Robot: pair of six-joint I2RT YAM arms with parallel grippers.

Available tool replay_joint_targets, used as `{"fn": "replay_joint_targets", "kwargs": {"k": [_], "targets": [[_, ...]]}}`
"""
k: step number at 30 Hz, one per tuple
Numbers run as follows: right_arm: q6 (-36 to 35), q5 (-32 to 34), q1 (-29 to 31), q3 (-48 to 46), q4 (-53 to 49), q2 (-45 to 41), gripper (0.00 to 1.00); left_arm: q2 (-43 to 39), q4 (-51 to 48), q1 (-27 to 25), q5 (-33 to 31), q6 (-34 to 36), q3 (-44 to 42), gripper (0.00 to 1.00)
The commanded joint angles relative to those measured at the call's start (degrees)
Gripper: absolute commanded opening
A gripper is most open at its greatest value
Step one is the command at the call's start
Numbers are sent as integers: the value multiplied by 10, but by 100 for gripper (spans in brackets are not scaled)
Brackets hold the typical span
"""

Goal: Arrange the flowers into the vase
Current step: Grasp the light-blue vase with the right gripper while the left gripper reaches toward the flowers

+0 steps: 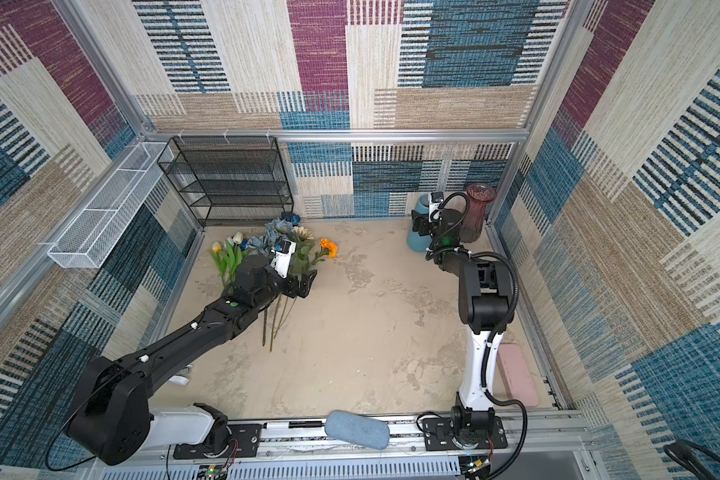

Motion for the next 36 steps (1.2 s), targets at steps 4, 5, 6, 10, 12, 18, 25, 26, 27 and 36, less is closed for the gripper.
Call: {"fn": "replay_joint_targets", "kwargs": {"k": [4,5,6,10,12,18,25,26,27,36], "targets": [[-21,-88,38,-92,59,-113,41,-8,46,1,-11,1,-18,100],[-21,-100,48,-113,61,-134,40,-6,43,2,-19,-4,-19,100],[-20,-114,63,-140,69,-157,39,-3,39,3,-26,-8,-17,99],[-40,-138,144,-236,93,-235,37,4,31,4,-50,-18,-20,98],[-53,-149,185,-269,96,-260,37,4,37,4,-58,-21,-27,98],[-52,-167,262,-374,180,-310,37,4,56,5,-69,-20,-43,97],[-55,-177,277,-398,219,-285,39,22,26,6,-88,-14,-22,94],[-55,-177,277,-394,217,-280,39,23,21,6,-91,-14,-19,94],[-53,-178,277,-392,220,-276,40,23,17,6,-96,-13,-18,93],[-52,-172,278,-393,248,-254,72,30,-27,10,-133,-7,0,93]]}}
